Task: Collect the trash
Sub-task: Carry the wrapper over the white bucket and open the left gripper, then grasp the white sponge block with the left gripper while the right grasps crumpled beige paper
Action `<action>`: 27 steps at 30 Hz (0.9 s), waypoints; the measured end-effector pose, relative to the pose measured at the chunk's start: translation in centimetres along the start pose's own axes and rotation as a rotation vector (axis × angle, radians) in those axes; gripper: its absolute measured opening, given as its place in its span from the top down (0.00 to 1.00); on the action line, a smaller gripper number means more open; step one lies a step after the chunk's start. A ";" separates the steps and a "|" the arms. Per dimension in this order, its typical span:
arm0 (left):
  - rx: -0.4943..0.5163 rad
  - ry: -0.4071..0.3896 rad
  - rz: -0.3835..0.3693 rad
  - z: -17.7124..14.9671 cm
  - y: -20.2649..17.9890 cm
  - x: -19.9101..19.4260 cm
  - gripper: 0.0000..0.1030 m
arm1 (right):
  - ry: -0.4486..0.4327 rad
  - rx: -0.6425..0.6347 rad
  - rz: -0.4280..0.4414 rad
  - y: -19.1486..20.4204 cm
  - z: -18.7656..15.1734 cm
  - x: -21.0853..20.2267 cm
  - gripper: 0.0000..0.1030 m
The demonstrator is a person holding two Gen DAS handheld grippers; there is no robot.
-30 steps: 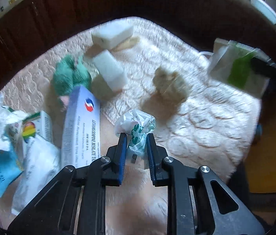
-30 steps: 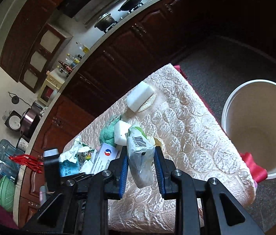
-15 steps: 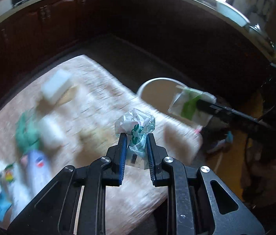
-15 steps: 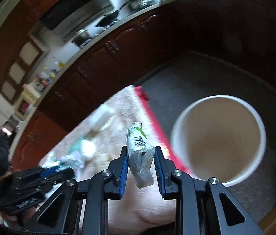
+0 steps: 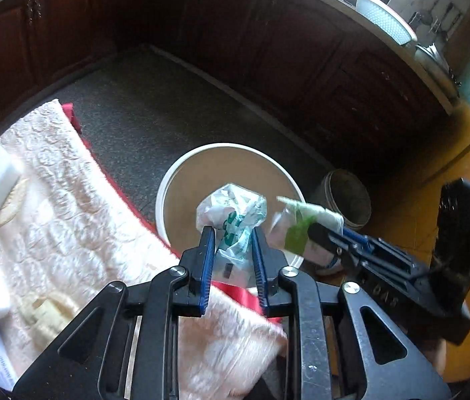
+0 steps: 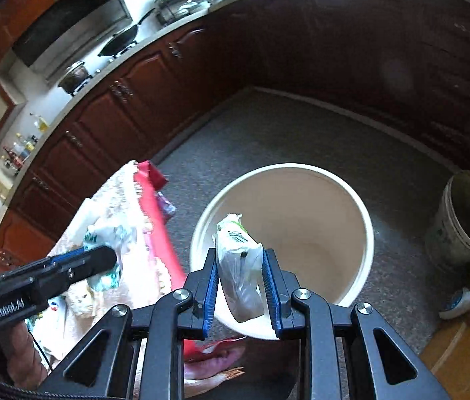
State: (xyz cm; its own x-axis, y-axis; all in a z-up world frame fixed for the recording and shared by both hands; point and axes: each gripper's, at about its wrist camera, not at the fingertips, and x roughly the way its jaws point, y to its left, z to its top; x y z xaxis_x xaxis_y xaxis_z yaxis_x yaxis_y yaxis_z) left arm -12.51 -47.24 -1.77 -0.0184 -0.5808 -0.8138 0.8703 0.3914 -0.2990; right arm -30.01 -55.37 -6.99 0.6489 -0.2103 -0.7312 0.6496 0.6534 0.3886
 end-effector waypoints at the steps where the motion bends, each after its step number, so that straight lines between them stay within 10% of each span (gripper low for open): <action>1: -0.004 0.005 0.002 0.1 0.0 0.5 0.76 | 0.002 0.005 -0.008 -0.3 0.0 0.2 0.76; 5: -0.025 0.019 -0.003 0.1 0.4 1.6 0.58 | 0.028 0.011 -0.038 -1.1 -0.2 1.0 0.71; 8: -0.011 0.014 0.020 -0.4 0.5 1.3 0.57 | 0.020 0.015 -0.053 -1.3 -0.4 1.0 0.51; 27: -0.028 -0.109 0.176 -3.3 2.9 -4.8 0.57 | -0.008 -0.052 -0.040 2.6 -1.2 -0.7 0.41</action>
State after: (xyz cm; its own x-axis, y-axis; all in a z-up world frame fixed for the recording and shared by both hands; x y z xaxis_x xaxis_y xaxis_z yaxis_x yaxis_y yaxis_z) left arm -11.53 -40.95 -0.37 0.1871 -0.5749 -0.7965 0.8416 0.5121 -0.1719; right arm -29.26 -52.68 -6.21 0.6259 -0.2428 -0.7411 0.6541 0.6809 0.3294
